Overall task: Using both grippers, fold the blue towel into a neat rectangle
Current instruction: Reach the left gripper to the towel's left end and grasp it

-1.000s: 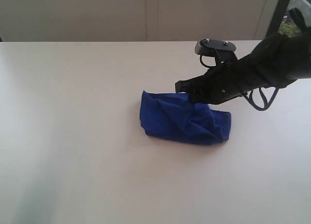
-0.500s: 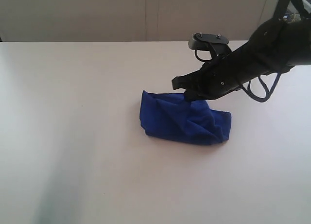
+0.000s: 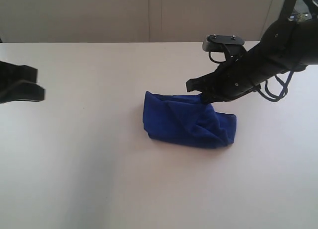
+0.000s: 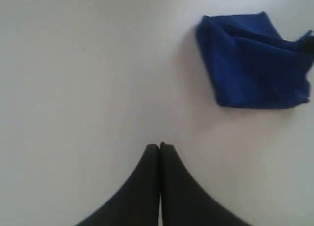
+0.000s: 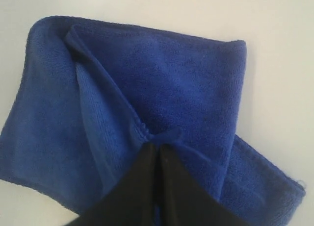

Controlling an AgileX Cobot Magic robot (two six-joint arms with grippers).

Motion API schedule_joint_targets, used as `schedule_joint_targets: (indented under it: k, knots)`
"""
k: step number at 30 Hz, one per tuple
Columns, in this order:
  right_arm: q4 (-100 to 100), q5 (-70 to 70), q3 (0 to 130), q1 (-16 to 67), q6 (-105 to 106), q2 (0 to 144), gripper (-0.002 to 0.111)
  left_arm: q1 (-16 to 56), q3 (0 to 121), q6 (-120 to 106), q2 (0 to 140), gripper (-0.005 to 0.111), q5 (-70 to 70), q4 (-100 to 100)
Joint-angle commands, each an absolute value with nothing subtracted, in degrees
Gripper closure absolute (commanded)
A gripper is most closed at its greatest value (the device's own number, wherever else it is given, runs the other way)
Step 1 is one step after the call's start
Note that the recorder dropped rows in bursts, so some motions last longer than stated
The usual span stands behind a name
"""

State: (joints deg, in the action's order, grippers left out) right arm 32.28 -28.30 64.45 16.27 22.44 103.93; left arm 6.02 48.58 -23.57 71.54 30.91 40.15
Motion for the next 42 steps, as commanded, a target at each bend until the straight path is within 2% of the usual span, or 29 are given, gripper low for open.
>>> schedule_joint_targets:
  k: [1,6,14,18,24,27,36,42]
  knots:
    - [31.9,-28.08,64.72,15.93,22.33,103.43,0.108,14.29,51.96,-29.2,82.45,0.107,29.34,51.32]
    - [31.9,-28.18,64.72,15.93,22.33,103.43,0.108,24.42,54.26,-31.1,93.54,0.107,19.41,58.83]
    - [31.9,-28.07,64.72,15.93,22.33,103.43,0.108,28.85,59.49,-31.1,103.38,0.106,17.58,66.85]
    - [31.9,-28.07,64.72,15.93,23.31,103.43,0.108,29.91,61.26,-31.99,105.51,0.092,17.48,67.24]
    - [31.9,-27.94,64.62,15.93,23.32,103.43,0.108,29.91,61.26,-31.99,107.88,0.062,17.22,68.93]
    - [31.9,-27.94,64.62,15.93,23.32,103.43,0.108,29.91,61.39,-31.99,108.31,0.055,16.51,69.9]
    - [31.9,-27.78,64.62,15.93,23.32,103.43,0.108,30.06,61.39,-34.7,109.83,0.056,15.99,73.2]
    - [31.9,-28.01,64.62,15.93,23.32,103.43,0.108,30.06,61.51,-34.7,110.72,0.07,14.94,75.15]
